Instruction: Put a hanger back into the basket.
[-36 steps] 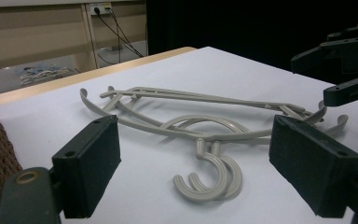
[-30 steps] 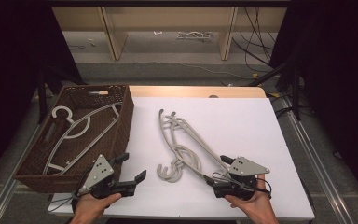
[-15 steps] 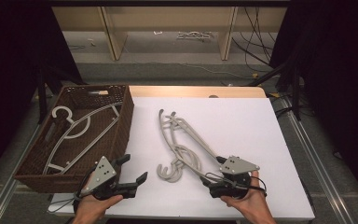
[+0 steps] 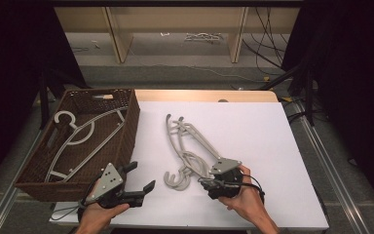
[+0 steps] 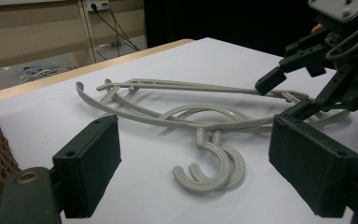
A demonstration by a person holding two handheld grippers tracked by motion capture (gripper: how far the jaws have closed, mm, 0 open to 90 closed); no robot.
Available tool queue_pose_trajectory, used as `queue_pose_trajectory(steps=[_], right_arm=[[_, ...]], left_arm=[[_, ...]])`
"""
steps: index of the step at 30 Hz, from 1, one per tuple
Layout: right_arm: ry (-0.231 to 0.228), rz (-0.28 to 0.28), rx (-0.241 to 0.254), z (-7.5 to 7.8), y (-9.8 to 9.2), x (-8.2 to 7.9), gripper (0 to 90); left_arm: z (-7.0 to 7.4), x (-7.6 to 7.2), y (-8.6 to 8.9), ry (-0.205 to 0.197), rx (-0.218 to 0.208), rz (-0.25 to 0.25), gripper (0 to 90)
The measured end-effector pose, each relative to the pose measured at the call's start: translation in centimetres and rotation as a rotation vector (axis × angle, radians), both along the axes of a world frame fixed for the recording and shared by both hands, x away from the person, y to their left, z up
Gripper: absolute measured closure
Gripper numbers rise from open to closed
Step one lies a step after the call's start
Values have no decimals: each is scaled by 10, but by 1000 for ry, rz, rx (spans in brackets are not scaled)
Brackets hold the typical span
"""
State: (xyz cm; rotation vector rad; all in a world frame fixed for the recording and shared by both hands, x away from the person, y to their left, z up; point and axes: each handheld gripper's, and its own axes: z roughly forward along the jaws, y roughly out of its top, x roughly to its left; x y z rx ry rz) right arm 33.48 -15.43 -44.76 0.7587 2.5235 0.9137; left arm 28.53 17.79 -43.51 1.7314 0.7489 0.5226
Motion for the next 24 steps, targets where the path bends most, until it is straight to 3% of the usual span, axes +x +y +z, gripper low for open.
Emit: queue_pose_trajectory(steps=[4, 7, 10, 13, 18, 19, 24], right_arm=[[16, 24, -49, -6, 12, 7, 432], [62, 20, -99, -11, 19, 11, 473], [62, 22, -117, -14, 20, 14, 496], [97, 26, -139, -14, 20, 17, 530], [83, 27, -180, -14, 24, 21, 552], [92, 19, -209, -13, 26, 21, 566], [108, 11, -228, -12, 26, 22, 627]], left_arm=[[0, 0, 1, 3, 1, 2, 166], [0, 0, 0, 3, 4, -1, 167], [-1, 1, 0, 3, 0, -10, 168], [-1, 0, -1, 8, 10, -14, 168], [-2, 1, -1, 8, 19, -17, 175], [-2, 1, -1, 6, 8, -21, 175], [-2, 1, -1, 5, 12, -26, 176]])
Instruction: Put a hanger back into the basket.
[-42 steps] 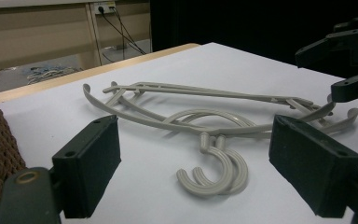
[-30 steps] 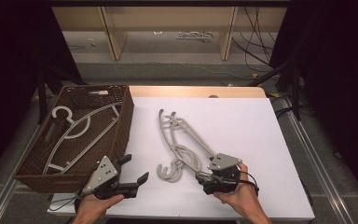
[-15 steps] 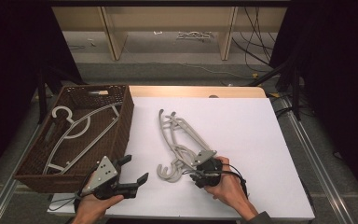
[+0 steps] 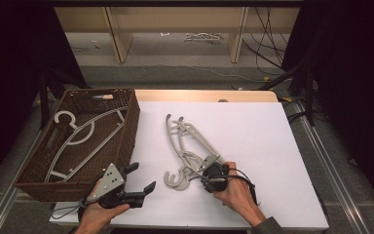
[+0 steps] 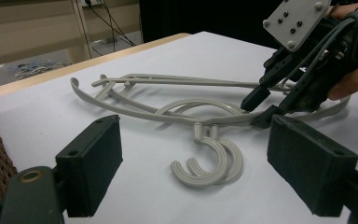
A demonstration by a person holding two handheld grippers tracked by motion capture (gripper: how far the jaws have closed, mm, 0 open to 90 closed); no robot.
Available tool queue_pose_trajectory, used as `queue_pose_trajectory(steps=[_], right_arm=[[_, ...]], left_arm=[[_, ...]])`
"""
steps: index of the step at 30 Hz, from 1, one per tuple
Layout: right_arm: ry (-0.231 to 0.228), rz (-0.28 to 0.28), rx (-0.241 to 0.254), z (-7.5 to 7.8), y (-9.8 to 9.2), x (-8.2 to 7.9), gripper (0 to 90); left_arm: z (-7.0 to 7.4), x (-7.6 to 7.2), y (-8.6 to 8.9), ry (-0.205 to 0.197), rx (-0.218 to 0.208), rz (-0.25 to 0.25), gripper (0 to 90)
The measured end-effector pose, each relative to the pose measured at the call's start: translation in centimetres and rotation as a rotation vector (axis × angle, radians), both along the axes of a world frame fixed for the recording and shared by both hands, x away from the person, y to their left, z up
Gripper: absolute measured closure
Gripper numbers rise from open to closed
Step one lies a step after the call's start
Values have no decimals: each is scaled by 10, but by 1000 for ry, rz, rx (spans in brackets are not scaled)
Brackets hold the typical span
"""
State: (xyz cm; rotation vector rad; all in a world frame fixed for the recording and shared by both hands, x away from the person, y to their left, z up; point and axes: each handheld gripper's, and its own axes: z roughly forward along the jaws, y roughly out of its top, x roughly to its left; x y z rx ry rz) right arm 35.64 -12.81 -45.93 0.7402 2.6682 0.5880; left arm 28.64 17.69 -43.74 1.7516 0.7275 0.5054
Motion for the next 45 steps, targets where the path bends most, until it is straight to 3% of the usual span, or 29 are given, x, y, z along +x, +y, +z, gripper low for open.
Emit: queue_pose_trajectory(steps=[6, 9, 16, 19, 23, 25, 33, 39, 42, 45], right_arm=[[38, -18, -19, 0, -2, 0, 642], [53, -16, -16, 1, -3, 0, 683], [88, -19, -3, 3, -3, -2, 789], [85, 8, -10, 5, -3, -3, 801], [81, 33, -21, 7, -5, -4, 807], [77, 45, -13, 8, -7, -3, 818], [47, 117, -40, 18, -7, -9, 820], [17, 167, -51, 28, -13, -13, 822], [1, 200, -55, 34, -15, -15, 822], [-11, 215, -54, 39, -17, -17, 822]], left_arm=[[1, 0, 1, -11, 13, 9, 183], [1, 0, 1, 1, 0, 17, 187], [0, -1, 0, -10, 28, 6, 189], [1, -1, -1, -21, 22, 0, 191], [0, -2, -1, -23, 48, 0, 192], [1, 0, -1, -53, 54, -7, 193], [1, 2, -2, -49, 70, -5, 196], [5, 16, -9, -84, 97, 0, 221], [8, 26, -15, -86, 126, -2, 231], [11, 39, -24, -84, 199, -32, 277]])
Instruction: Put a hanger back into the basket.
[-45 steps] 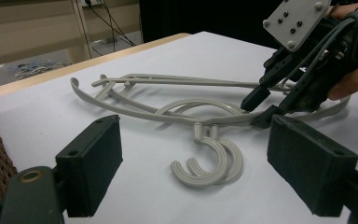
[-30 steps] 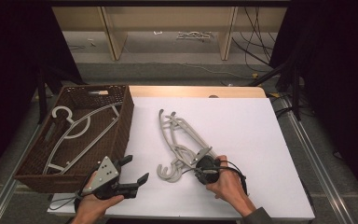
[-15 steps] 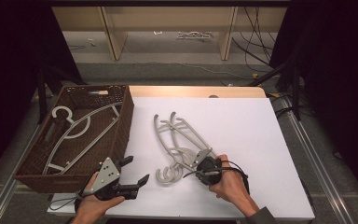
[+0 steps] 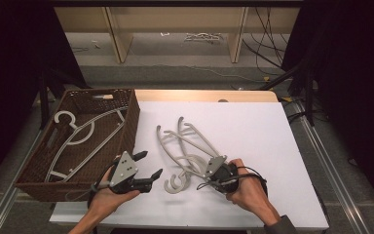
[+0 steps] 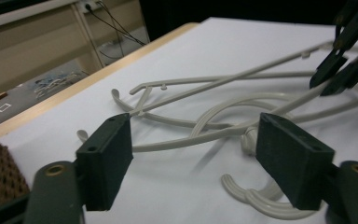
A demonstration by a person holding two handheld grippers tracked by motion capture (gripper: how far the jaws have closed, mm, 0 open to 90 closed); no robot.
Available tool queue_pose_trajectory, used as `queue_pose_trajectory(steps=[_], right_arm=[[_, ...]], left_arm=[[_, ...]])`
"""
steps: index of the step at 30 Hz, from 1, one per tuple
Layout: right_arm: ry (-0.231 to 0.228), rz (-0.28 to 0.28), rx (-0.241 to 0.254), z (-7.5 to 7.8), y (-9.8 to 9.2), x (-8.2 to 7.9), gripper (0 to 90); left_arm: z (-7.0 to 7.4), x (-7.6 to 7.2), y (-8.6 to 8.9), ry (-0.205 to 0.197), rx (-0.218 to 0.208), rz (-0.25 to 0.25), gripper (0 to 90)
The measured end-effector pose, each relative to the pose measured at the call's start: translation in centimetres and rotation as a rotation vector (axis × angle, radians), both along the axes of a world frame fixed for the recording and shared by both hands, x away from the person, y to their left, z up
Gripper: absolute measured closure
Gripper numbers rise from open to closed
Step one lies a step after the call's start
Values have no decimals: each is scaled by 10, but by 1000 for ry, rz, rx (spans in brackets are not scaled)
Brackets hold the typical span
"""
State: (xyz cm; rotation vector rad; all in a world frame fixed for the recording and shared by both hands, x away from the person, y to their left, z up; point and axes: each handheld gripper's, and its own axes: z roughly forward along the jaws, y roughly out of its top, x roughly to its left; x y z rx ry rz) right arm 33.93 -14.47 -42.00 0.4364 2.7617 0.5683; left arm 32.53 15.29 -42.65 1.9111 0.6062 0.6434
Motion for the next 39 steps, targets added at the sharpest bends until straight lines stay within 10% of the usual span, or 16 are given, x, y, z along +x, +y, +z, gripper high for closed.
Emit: queue_pose_trajectory(steps=[8, 26, 39], right_arm=[[-32, 40, -2, 9, 1, -6, 821], [-99, 104, 13, 35, -7, -16, 821], [-114, 153, 18, 44, -11, -21, 821]], left_arm=[[-4, 30, -27, 75, 200, -60, 313], [-7, 42, -44, 111, 364, -167, 376], [-9, 53, -52, 118, 406, -246, 451]])
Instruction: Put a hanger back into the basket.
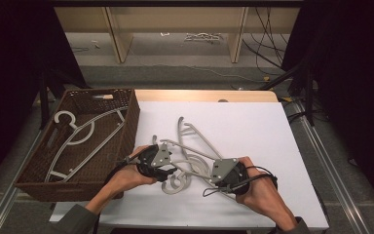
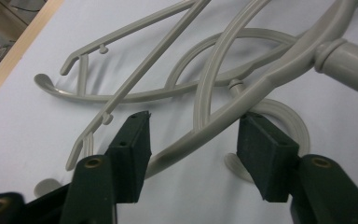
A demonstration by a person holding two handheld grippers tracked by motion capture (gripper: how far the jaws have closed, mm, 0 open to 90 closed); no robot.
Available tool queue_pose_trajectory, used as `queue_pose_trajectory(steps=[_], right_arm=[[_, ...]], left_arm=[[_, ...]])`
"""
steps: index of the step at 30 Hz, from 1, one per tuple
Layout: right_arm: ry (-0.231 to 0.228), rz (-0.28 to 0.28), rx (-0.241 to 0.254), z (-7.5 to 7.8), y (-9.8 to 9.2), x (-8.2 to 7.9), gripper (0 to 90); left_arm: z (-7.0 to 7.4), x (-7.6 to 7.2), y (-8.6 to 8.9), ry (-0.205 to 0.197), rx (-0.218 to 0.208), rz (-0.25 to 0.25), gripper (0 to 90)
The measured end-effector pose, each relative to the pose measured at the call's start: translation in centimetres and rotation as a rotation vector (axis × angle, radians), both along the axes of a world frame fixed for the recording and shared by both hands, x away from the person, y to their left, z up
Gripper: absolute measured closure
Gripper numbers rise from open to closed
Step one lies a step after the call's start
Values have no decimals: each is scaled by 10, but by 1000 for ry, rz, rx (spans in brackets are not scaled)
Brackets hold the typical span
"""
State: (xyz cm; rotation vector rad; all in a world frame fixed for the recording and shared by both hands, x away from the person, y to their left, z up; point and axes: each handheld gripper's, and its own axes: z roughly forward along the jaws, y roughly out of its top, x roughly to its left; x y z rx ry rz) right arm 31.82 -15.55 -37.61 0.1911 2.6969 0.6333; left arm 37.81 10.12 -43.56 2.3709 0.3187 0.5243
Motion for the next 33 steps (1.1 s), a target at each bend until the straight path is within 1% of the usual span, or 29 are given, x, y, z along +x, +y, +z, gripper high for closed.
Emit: queue_pose_trajectory(steps=[1, 2, 4, 6, 7, 8, 9, 10, 11, 13, 14, 15, 16, 18, 20, 21, 22, 23, 25, 26, 27, 28, 29, 30, 31, 32, 33], right_arm=[[-11, 0, 9, 1, 0, -1, 821], [-17, 11, 8, 2, 0, -1, 821], [-15, 16, 8, 3, -1, -2, 821], [-12, 10, 14, 4, -1, -3, 821], [-16, 15, 14, 4, -1, -2, 821], [-20, 21, 13, 5, -2, -2, 821], [-15, 20, 19, 6, -4, -1, 821], [-15, 20, 19, 6, -4, -1, 821], [-17, 23, 23, 6, -5, -1, 821], [-21, 31, 23, 7, -6, -1, 821], [-37, 43, 9, 8, -8, -1, 821], [-41, 45, 6, 8, -8, -1, 821], [-45, 61, 6, 8, -9, -1, 820], [-54, 75, 15, 10, -12, -1, 818], [-65, 98, 22, 11, -15, 0, 811], [-73, 107, 22, 11, -17, 1, 809], [-80, 114, 20, 10, -19, 2, 806], [-85, 118, 28, 9, -22, 5, 803], [-84, 114, 33, 9, -27, 8, 797], [-81, 121, 36, 9, -29, 9, 795], [-88, 110, 41, 9, -30, 10, 786], [-88, 110, 41, 9, -30, 10, 786], [-96, 97, 48, 10, -31, 11, 778], [-87, 87, 57, 10, -33, 13, 773], [-89, 78, 62, 11, -35, 15, 769], [-92, 59, 71, 10, -36, 16, 766], [-96, 41, 73, 10, -36, 17, 767]], left_arm=[[-1, 0, -1, 3, 0, -2, 453], [-1, 1, -1, 0, 4, -7, 459], [-3, 2, -2, 3, 10, -6, 465], [-3, 4, -3, 24, -1, -14, 485], [-4, 4, -3, 22, -9, -24, 511], [-4, 4, -3, 21, -12, -37, 530], [-3, 3, -3, 11, -8, -54, 574], [-3, 3, -3, -1, -3, -71, 574], [-2, 3, -3, -2, 3, -85, 587], [1, 1, -5, -26, 25, -114, 615], [3, 0, -5, -31, 28, -118, 627], [4, -1, -6, -34, 40, -131, 635], [6, -1, -6, -32, 52, -144, 648], [10, -3, -6, -24, 62, -165, 663], [12, -4, -4, -22, 40, -191, 680], [15, -3, -3, -22, 41, -209, 686], [17, -4, -3, -18, 38, -219, 694], [19, -5, -3, -22, 38, -227, 703], [22, -7, -4, -30, 48, -249, 719], [23, -8, -4, -48, 57, -253, 725], [24, -8, -5, -44, 55, -257, 734], [24, -8, -5, -54, 51, -258, 734], [26, -8, -4, -59, 41, -262, 738], [28, -8, -3, -60, 29, -266, 743], [29, -9, -2, -62, 14, -266, 747], [31, -9, -1, -69, 12, -271, 755], [34, -10, -1, -64, -8, -272, 763]])
